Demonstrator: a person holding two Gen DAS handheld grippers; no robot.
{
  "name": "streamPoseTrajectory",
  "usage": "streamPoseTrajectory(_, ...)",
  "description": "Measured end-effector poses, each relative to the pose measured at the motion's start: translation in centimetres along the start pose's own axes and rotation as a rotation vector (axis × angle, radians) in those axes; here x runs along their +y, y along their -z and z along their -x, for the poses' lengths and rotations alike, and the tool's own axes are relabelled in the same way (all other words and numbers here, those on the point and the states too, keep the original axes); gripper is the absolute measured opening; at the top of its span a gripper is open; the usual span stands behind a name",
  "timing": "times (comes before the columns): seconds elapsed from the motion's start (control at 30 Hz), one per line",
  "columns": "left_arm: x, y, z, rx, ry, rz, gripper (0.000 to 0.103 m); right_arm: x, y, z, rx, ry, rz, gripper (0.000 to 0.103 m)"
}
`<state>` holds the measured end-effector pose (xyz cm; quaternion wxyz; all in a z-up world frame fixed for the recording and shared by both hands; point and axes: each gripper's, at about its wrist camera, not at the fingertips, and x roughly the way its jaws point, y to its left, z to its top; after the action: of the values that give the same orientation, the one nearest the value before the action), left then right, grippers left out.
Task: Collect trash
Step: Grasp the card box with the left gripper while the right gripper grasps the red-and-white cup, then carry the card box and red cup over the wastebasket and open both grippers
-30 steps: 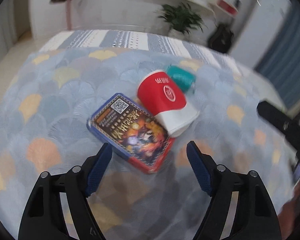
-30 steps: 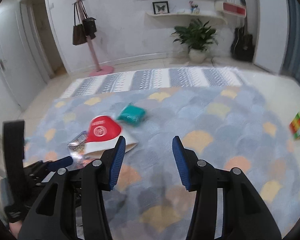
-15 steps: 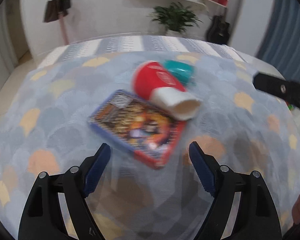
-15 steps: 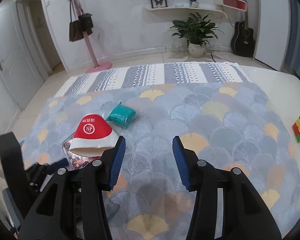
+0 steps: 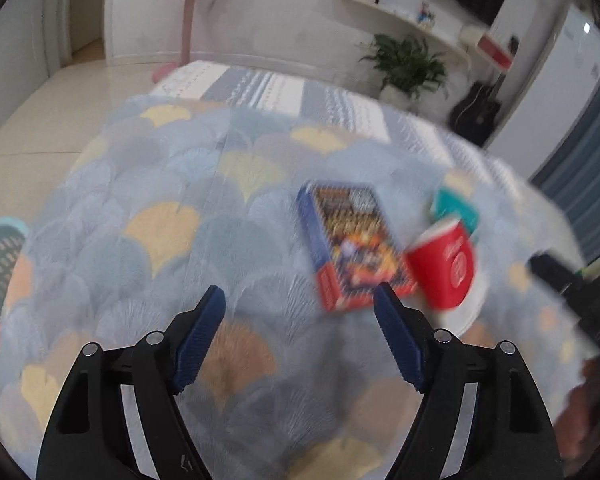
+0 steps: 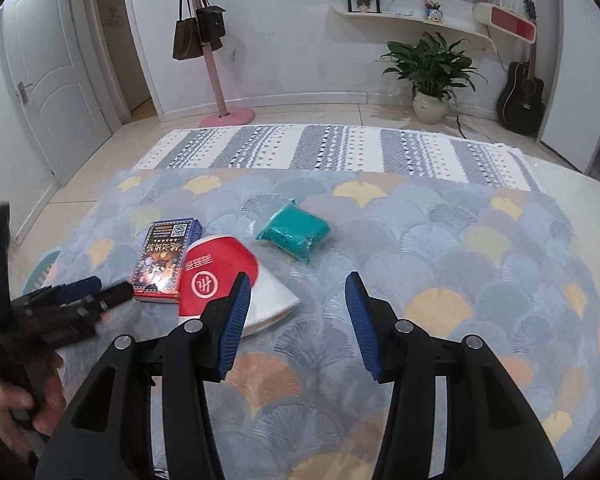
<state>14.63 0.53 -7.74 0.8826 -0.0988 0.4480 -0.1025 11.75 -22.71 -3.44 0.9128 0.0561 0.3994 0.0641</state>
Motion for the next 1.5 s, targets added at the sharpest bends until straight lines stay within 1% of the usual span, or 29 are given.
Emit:
streamPoseTrajectory(0.03, 0.0, -0.5, 0.1, -0.020, 0.008, 0.012, 0.084, -0.1, 0.1, -0.1, 0.001, -0.005, -0.007, 0.049)
streamPoseTrajectory(0.07, -0.3, -1.1, -0.3, -0.028, 0.017, 0.032, 0.085, -0.2, 0.1, -0.1, -0.001, -0.010, -0.014, 0.049)
streamPoseTrajectory(0.17, -1.6, -1.9, -2.4, 0.013, 0.042, 0.035, 0.085, -0.8, 0.2, 0.0, -0.003, -0.038, -0.043, 0.051)
streamPoseTrajectory(0.27, -3.9, -1.8, -5.1, 0.061, -0.041, -0.007, 0.085, -1.3, 0.2, 0.2, -0.009, -0.029, -0.038, 0.053)
streamPoseTrajectory(0.37, -5.3, -1.7, -5.9, 0.054, -0.126, -0.074, 0.085, -1.6, 0.3, 0.1, -0.002, -0.046, -0.030, 0.057)
streamPoseTrajectory(0.47, -5.5, -1.6, -6.1, 0.049, -0.152, -0.115, 0.083, -1.5, 0.3, -0.5, 0.016, -0.034, -0.019, 0.062)
streamPoseTrajectory(0.5, -5.4, -1.5, -6.1, 0.047, -0.164, -0.127, 0.081, -1.4, 0.3, -1.0, 0.030, -0.045, -0.023, 0.064)
streamPoseTrajectory(0.53, -5.4, -1.5, -6.0, 0.045, -0.178, -0.134, 0.069, -1.4, 0.4, -1.3, 0.040, -0.055, -0.026, 0.065)
streamPoseTrajectory(0.57, -5.2, -1.5, -5.8, 0.040, -0.203, -0.143, 0.060, -1.3, 0.4, -1.7, 0.052, -0.066, -0.029, 0.067)
streamPoseTrajectory(0.6, -4.8, -1.7, -5.7, 0.042, -0.196, -0.143, 0.058, -1.1, 0.5, -2.2, 0.068, -0.075, -0.026, 0.069)
streamPoseTrajectory(0.63, -4.2, -1.6, -5.1, 0.040, -0.161, -0.129, 0.058, -0.8, 0.5, -2.7, 0.078, -0.075, -0.023, 0.069)
streamPoseTrajectory(0.67, -3.9, -1.5, -4.8, 0.042, -0.149, -0.121, 0.058, -0.6, 0.5, -3.0, 0.085, -0.074, -0.021, 0.069)
streamPoseTrajectory(0.77, -2.6, -1.3, -3.6, 0.033, -0.155, -0.083, 0.058, 0.2, 0.7, -4.1, 0.113, -0.097, -0.027, 0.070)
streamPoseTrajectory(0.83, -1.1, -1.2, -2.3, 0.008, -0.095, -0.022, 0.058, 0.7, 0.8, -4.7, 0.125, -0.092, -0.024, 0.070)
streamPoseTrajectory(0.87, -0.8, -1.2, -2.0, 0.003, -0.093, -0.014, 0.058, 0.9, 0.9, -5.1, 0.135, -0.083, -0.025, 0.070)
streamPoseTrajectory(0.93, -0.5, -1.1, -0.8, -0.018, -0.120, -0.036, 0.058, 1.0, 1.0, -5.7, 0.143, -0.086, -0.040, 0.073)
streamPoseTrajectory(0.97, -0.3, -1.0, -0.2, -0.029, -0.121, -0.049, 0.058, 0.9, 0.9, -5.9, 0.142, -0.091, -0.061, 0.075)
streamPoseTrajectory(1.03, 0.0, -0.8, 0.8, -0.045, -0.108, -0.056, 0.058, 0.7, 0.7, -6.3, 0.153, -0.105, -0.096, 0.075)
streamPoseTrajectory(1.1, 0.3, -0.8, 1.5, -0.056, -0.110, -0.064, 0.058, 0.9, 0.4, -6.8, 0.164, -0.125, -0.123, 0.075)
streamPoseTrajectory(1.13, 0.5, -0.9, 1.8, -0.059, -0.110, -0.066, 0.058, 1.1, 0.3, -6.9, 0.164, -0.122, -0.128, 0.075)
streamPoseTrajectory(1.17, 0.8, -0.9, 2.2, -0.062, -0.110, -0.068, 0.058, 1.5, 0.1, -7.0, 0.164, -0.120, -0.127, 0.073)
streamPoseTrajectory(1.2, 1.1, -0.9, 2.4, -0.064, -0.110, -0.068, 0.058, 1.9, 0.0, -7.1, 0.166, -0.128, -0.123, 0.067)
streamPoseTrajectory(1.23, 1.4, -0.9, 2.8, -0.067, -0.109, -0.067, 0.058, 2.4, -0.1, -7.1, 0.168, -0.136, -0.119, 0.063)
streamPoseTrajectory(1.3, 2.1, -0.9, 3.3, -0.072, -0.112, -0.064, 0.058, 3.5, -0.2, -7.1, 0.168, -0.128, -0.097, 0.051)
streamPoseTrajectory(1.33, 2.5, -1.0, 3.5, -0.074, -0.114, -0.061, 0.058, 4.3, -0.3, -7.0, 0.166, -0.125, -0.081, 0.047)
streamPoseTrajectory(1.37, 3.0, -1.0, 3.7, -0.076, -0.116, -0.052, 0.058, 4.8, -0.3, -7.0, 0.164, -0.126, -0.074, 0.038)
streamPoseTrajectory(1.4, 3.4, -1.1, 3.9, -0.078, -0.116, -0.045, 0.058, 5.3, -0.3, -6.9, 0.162, -0.123, -0.070, 0.026)
streamPoseTrajectory(1.5, 4.8, -1.4, 5.2, -0.107, -0.127, -0.012, 0.058, 7.4, -0.7, -5.8, 0.137, -0.105, -0.019, 0.024)
